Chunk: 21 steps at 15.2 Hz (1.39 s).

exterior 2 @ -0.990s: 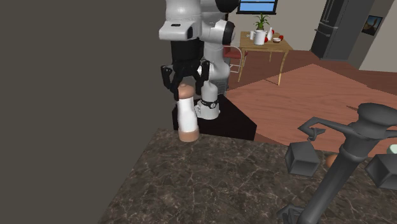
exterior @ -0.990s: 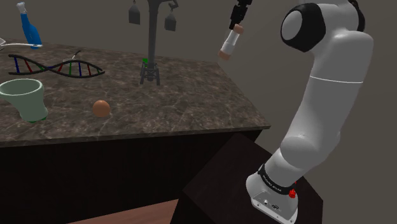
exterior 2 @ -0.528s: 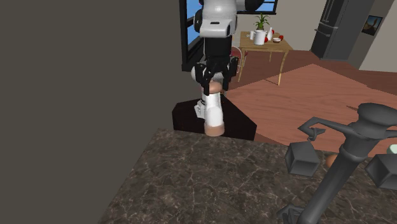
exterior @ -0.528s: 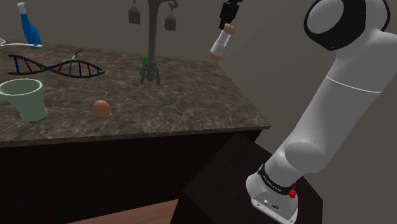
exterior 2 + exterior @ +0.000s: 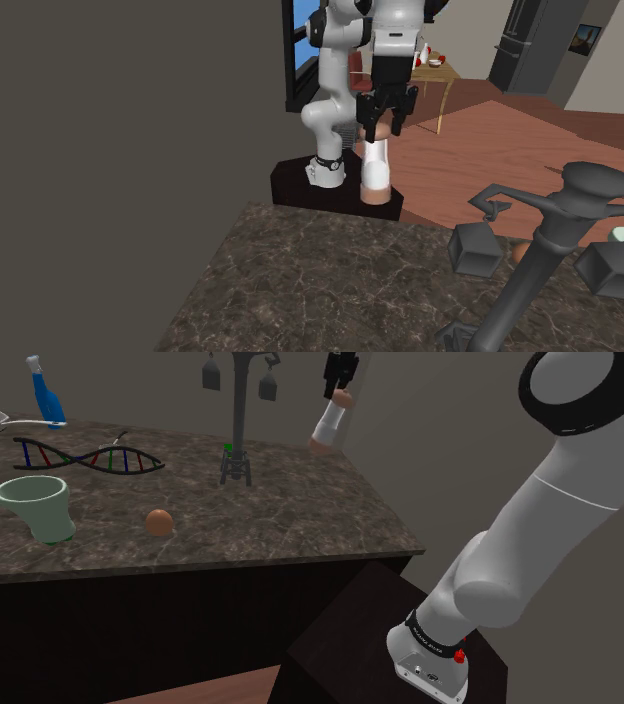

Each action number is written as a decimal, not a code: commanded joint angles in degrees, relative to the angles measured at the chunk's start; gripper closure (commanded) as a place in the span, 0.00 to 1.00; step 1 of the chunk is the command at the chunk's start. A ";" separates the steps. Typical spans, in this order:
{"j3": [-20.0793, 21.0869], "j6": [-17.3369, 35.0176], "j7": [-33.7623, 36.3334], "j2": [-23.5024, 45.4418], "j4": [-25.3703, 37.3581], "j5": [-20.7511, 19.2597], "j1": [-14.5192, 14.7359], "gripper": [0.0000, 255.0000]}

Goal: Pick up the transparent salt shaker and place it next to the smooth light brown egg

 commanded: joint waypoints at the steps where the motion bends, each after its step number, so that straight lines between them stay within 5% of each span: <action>1: 1.51 -0.07 3.15 -1.45 -1.30 -0.55 1.57 1.00; 11: 8.91 0.12 17.24 -3.12 -3.22 -1.38 8.29 1.00; 21: 15.79 -1.21 30.63 1.49 2.48 -1.73 14.84 1.00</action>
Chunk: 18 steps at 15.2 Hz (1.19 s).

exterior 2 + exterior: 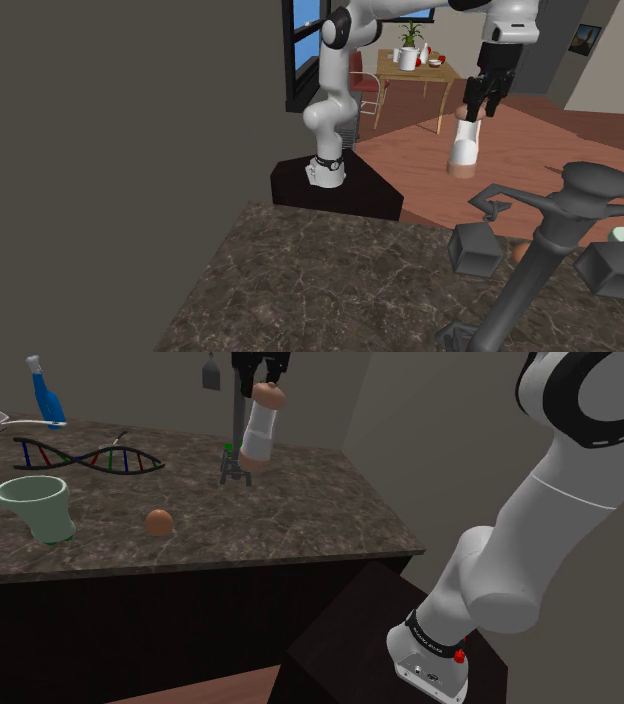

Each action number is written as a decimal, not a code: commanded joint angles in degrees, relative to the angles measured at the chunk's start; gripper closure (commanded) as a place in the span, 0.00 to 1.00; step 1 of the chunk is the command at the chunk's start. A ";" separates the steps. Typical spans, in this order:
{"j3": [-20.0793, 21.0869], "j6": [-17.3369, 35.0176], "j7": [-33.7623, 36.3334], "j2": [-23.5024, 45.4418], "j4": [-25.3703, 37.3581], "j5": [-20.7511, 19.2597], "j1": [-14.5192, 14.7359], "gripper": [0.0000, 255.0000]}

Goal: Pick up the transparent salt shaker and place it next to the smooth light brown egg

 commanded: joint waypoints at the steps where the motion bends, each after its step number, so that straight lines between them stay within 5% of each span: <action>1: 1.33 -0.29 2.85 1.39 1.65 -0.15 1.42 1.00; 5: 3.38 -1.41 7.26 4.72 5.98 -0.60 3.87 1.00; 18: 3.31 9.75 7.43 1.61 -8.29 -0.47 3.75 1.00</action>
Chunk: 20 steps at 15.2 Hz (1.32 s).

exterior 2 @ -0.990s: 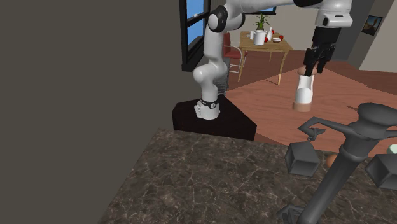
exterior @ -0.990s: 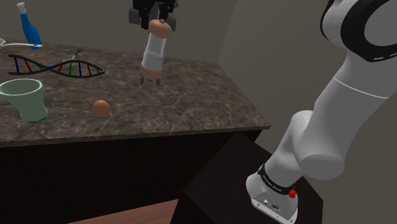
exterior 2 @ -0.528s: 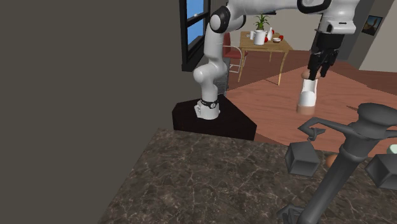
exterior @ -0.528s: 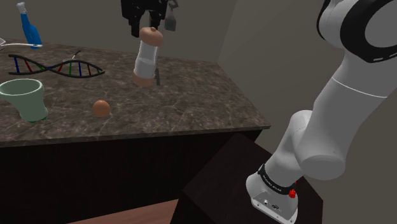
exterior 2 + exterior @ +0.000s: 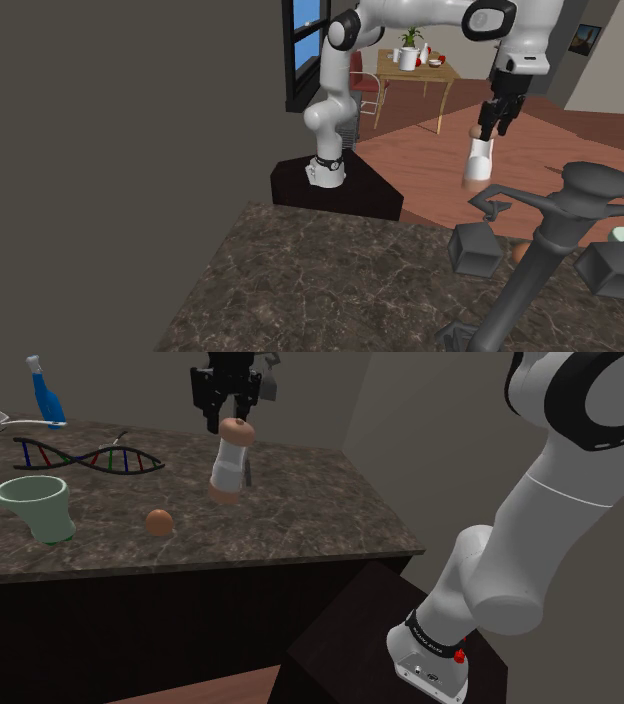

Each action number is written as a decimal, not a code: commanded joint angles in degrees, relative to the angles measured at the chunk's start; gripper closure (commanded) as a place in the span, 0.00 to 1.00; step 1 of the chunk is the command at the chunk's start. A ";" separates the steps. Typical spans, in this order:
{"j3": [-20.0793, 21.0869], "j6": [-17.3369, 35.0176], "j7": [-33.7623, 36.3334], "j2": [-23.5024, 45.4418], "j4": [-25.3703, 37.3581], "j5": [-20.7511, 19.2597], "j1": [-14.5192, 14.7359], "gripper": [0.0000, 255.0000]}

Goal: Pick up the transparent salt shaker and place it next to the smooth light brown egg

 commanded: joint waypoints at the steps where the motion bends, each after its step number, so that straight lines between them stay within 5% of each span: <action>1: 0.00 1.72 0.04 -0.34 -2.01 0.01 -0.01 1.00; 20: -0.05 16.30 0.41 -0.01 -16.27 -0.12 -0.05 1.00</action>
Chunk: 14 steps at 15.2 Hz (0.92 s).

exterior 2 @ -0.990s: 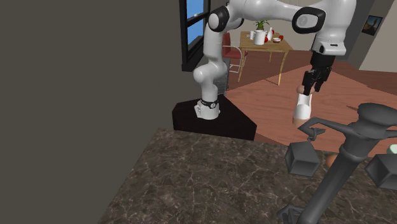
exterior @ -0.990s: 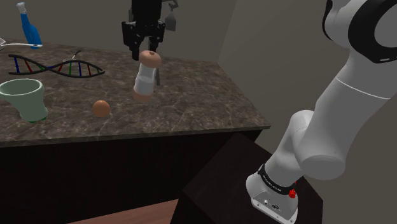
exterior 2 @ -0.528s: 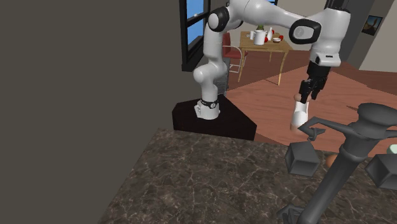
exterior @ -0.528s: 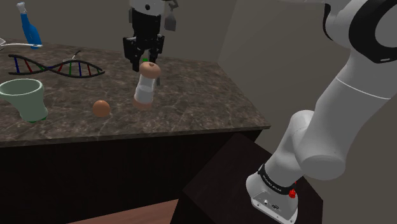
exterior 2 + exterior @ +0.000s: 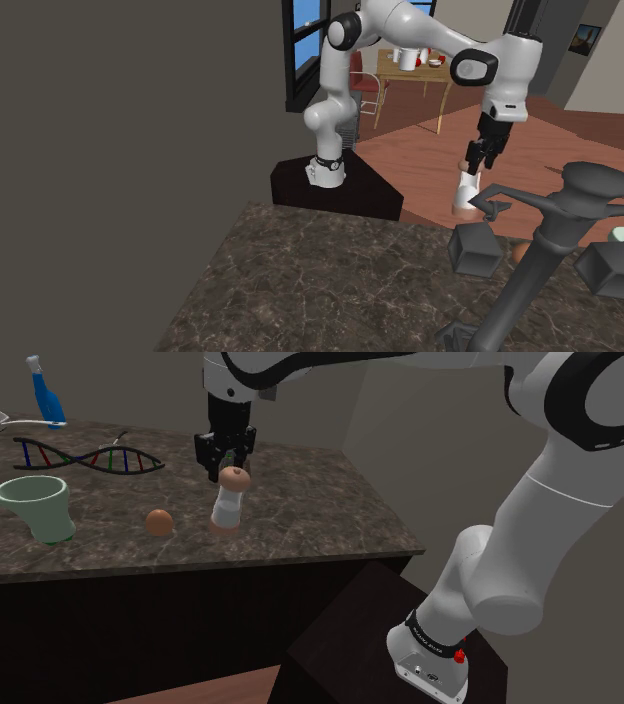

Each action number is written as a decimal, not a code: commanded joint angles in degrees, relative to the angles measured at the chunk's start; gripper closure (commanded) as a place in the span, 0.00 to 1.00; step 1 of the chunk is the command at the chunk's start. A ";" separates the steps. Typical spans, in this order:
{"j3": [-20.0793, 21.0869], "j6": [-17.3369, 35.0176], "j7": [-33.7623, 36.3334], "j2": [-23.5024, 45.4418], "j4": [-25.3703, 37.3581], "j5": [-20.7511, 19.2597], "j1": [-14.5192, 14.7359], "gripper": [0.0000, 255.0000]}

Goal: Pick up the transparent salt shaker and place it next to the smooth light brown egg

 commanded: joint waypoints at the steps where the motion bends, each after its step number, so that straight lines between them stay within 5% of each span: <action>1: 0.00 1.63 0.06 0.16 -1.43 -0.03 0.00 1.00; 14: -0.04 11.59 0.46 3.26 -8.31 -0.35 0.00 1.00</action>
